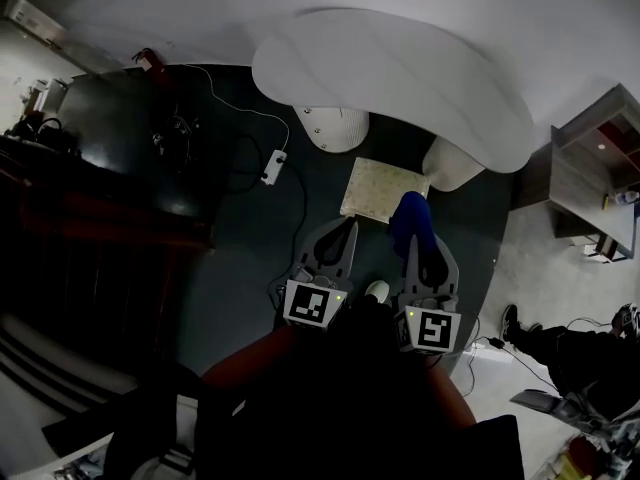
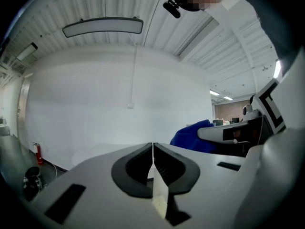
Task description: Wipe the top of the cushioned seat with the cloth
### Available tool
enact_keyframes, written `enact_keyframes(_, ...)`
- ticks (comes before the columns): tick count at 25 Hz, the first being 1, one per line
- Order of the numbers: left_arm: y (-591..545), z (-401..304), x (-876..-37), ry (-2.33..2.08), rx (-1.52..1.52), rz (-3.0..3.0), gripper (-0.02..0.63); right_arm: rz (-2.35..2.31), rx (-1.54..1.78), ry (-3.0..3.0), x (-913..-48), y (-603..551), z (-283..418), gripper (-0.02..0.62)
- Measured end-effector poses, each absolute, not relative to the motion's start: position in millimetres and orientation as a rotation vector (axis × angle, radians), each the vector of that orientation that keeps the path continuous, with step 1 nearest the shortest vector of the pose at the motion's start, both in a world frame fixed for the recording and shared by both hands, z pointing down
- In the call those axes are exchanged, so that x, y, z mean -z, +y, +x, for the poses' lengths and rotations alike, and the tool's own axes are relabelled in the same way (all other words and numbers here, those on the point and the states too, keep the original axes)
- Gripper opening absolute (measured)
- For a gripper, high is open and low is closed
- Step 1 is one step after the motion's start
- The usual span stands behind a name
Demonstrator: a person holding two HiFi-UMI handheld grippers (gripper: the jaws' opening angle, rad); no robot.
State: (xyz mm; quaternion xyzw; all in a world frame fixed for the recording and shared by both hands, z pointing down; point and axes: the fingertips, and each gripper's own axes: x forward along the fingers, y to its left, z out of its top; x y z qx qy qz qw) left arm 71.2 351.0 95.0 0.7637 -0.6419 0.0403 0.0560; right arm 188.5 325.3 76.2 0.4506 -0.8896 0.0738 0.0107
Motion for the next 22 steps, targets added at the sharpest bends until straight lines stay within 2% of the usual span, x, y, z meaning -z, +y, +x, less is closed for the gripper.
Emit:
enact_keyframes(9,341,48,-129,-1.947,-0.153,2.226,0.018,1.334,-0.334,-2.739,-112,310,174,0.086)
enact_keyframes(22,249,-64,-134,-1.792,-0.165,2.295,0.018,1.280,-0.224,-2.619,-119,224,55,0.086)
